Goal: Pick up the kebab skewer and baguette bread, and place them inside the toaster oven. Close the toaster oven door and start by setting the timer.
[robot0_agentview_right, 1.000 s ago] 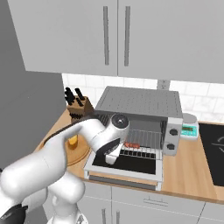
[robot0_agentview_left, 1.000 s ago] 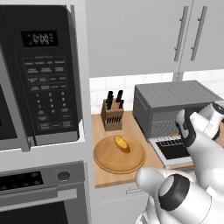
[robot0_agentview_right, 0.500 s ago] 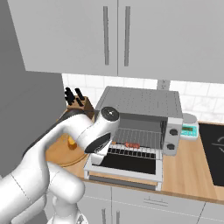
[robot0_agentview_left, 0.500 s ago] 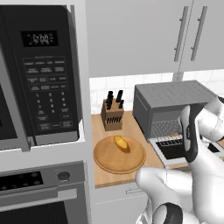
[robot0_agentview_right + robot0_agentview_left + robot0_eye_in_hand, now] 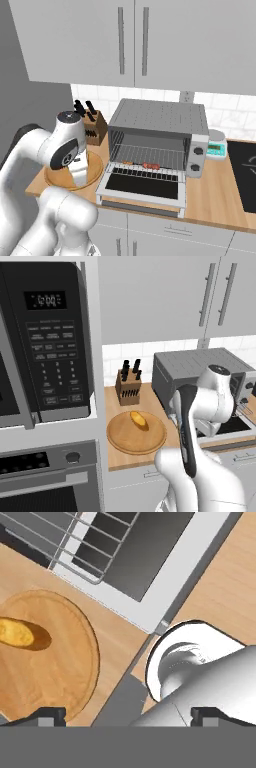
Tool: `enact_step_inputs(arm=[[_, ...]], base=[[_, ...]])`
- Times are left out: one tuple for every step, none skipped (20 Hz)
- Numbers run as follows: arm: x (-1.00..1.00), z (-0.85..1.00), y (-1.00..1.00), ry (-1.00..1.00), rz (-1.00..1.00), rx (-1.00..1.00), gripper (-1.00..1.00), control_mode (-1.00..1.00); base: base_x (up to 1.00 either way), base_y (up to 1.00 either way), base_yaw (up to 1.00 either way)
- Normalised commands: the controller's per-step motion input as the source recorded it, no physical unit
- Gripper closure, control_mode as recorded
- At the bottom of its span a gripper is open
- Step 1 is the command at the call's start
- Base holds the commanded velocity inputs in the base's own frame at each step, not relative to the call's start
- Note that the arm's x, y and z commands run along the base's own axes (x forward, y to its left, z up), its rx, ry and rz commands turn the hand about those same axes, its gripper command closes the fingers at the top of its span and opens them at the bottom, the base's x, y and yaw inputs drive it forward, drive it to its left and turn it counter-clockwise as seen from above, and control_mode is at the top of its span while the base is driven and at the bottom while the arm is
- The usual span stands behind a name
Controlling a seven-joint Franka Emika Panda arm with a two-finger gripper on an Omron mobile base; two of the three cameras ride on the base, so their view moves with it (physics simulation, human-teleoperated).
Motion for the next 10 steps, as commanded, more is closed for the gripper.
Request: enact_step_inputs(arm=[[0.00,0.10,1.00,0.00,0.57,-0.28,-1.00,-1.00],[0.00,0.01,0.96,0.00,0.59,-0.25,-1.00,-1.00],[0.09,0.00,0.84,0.00,0.61,-0.23,-1.00,-1.00],[0.14,0.00,0.82,-0.01,0.63,-0.21,-1.00,-1.00],[0.11,0.00,0.85,-0.05,0.63,-0.21,-1.00,-1.00],[0.22,-0.11,0.85,-0.09,0.63,-0.21,-1.00,-1.00],[0.46,-0.14,0.78,-0.09,0.59,-0.19,-1.00,-1.00],[0.56,-0.19,0.65,-0.07,0.59,-0.15,-1.00,-1.00],[0.71,-0.26,0.50,-0.02,0.59,-0.13,-1.00,-1.00],[0.86,-0.32,0.34,0.00,0.58,-0.11,-1.00,-1.00]], base=[[0.00,0.00,0.00],[0.00,0.00,0.00],[0.00,0.00,0.00],[0.00,0.00,0.00],[0.00,0.00,0.00],[0.00,0.00,0.00],[0.00,0.00,0.00],[0.00,0.00,0.00],[0.00,0.00,0.00],[0.00,0.00,0.00]])
